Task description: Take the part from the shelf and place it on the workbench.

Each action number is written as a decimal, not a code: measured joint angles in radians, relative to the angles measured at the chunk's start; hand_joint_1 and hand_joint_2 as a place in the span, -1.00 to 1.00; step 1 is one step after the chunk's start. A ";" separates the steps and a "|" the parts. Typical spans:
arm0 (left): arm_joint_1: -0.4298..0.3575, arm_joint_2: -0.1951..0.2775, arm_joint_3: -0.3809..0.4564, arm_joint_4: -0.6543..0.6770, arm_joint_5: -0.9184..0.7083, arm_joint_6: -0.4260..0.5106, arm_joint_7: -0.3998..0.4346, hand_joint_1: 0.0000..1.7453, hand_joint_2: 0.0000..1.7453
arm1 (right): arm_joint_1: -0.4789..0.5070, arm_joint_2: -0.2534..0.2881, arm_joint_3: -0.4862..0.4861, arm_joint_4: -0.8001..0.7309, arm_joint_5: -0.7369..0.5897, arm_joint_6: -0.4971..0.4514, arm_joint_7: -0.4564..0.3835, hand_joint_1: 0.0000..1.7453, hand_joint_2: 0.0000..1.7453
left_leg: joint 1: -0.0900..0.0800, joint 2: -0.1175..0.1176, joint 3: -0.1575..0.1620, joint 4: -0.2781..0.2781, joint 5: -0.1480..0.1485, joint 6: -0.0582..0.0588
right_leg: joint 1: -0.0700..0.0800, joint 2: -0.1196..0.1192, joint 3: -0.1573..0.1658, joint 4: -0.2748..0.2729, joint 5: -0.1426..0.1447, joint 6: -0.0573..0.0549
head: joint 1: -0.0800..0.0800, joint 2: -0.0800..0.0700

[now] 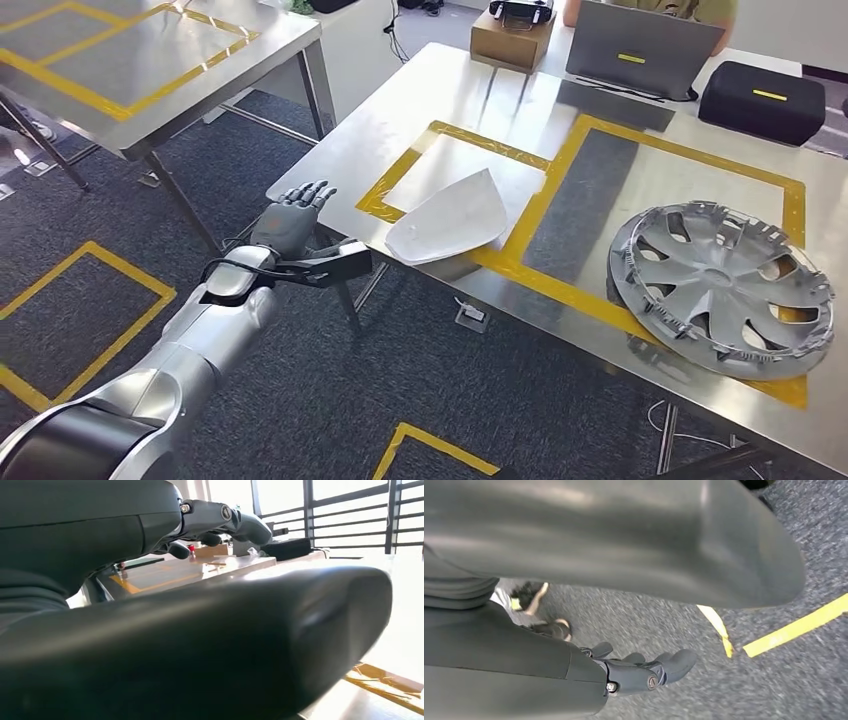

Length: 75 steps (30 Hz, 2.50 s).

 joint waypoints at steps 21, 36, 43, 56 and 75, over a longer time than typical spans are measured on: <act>0.013 0.006 0.043 -0.024 -0.015 0.016 -0.004 -1.00 -1.00 | -0.006 -0.003 0.000 0.000 0.009 -0.001 0.001 -1.00 -1.00 | -0.005 0.123 0.011 -0.017 -0.002 0.021 | 0.009 -0.119 0.001 0.046 -0.059 0.005 | -0.015 0.000; 0.034 0.060 0.072 -0.020 -0.038 -0.010 0.028 -1.00 -1.00 | 0.003 -0.008 -0.009 0.000 0.016 0.000 0.008 -1.00 -1.00 | -0.004 0.036 -0.038 0.039 -0.020 -0.027 | 0.002 -0.040 0.015 -0.031 0.008 -0.036 | -0.015 0.000; 0.106 0.089 0.099 -0.001 -0.028 -0.053 0.042 -1.00 -1.00 | 0.012 -0.013 -0.024 0.000 0.000 -0.009 -0.002 -1.00 -1.00 | 0.000 0.136 -0.066 0.129 -0.041 -0.035 | 0.011 -0.129 0.023 -0.030 -0.003 -0.044 | -0.028 0.000; 0.319 0.107 0.157 0.032 0.010 -0.079 0.066 -1.00 -1.00 | 0.027 -0.015 -0.067 0.000 -0.019 -0.037 -0.018 -1.00 -1.00 | -0.007 0.074 0.012 -0.024 0.002 0.026 | 0.013 -0.066 -0.093 0.247 -0.139 0.003 | -0.008 0.000; 0.599 0.112 0.314 0.074 0.118 -0.178 0.075 -1.00 -1.00 | 0.018 -0.014 -0.116 0.000 -0.023 -0.046 -0.022 -1.00 -1.00 | -0.004 0.162 0.002 0.049 -0.047 -0.030 | 0.019 -0.139 0.035 -0.034 -0.014 -0.041 | -0.029 0.000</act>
